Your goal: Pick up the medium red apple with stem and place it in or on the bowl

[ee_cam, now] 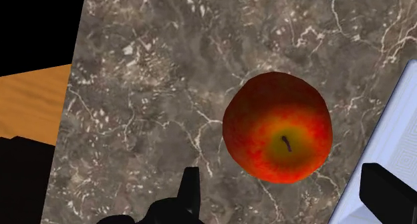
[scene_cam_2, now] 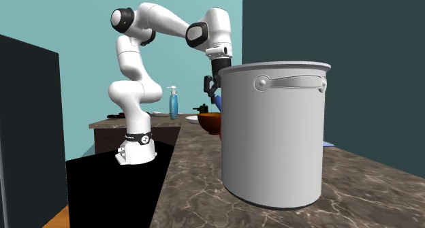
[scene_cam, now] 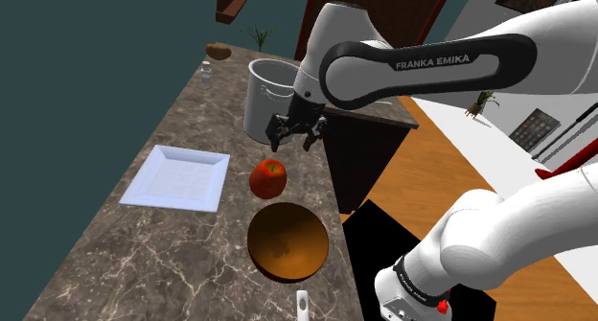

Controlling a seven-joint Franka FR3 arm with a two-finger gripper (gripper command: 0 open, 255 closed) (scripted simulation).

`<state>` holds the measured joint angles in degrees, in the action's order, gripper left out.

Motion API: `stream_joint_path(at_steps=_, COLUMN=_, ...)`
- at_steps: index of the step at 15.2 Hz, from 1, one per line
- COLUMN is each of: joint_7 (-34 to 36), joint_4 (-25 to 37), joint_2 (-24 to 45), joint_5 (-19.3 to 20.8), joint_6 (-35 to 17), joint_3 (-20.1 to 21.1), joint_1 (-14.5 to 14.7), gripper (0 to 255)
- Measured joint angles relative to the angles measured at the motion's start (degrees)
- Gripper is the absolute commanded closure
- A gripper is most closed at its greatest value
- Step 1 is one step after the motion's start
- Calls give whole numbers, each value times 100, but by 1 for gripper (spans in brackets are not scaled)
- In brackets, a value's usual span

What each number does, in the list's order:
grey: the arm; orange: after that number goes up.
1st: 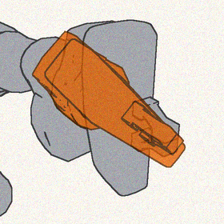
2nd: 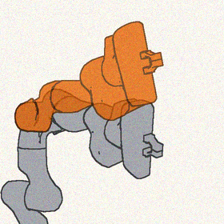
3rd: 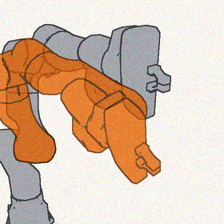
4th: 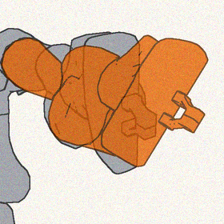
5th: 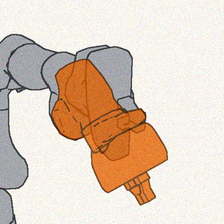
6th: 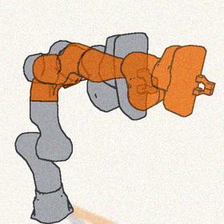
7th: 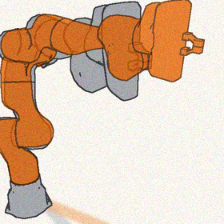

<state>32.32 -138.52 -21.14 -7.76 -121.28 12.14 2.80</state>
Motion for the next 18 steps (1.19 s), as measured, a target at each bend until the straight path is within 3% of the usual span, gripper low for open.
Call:
stream_joint_path(at_steps=10, joint_7=346, joint_4=-64, joint_2=772, joint_5=2, joint_6=-896, joint_3=208, joint_1=5, gripper=0)
stream_joint_path(at_steps=16, joint_7=351, joint_4=-83, joint_2=805, joint_5=5, joint_6=-951, joint_3=215, joint_1=5, gripper=0)
stream_joint_path(at_steps=17, joint_7=351, joint_4=-83, joint_2=805, joint_5=5, joint_6=-951, joint_3=215, joint_1=5, gripper=255)
stream_joint_path(at_steps=18, joint_7=351, joint_4=-83, joint_2=805, joint_5=5, joint_6=-951, joint_3=215, joint_1=5, gripper=255)
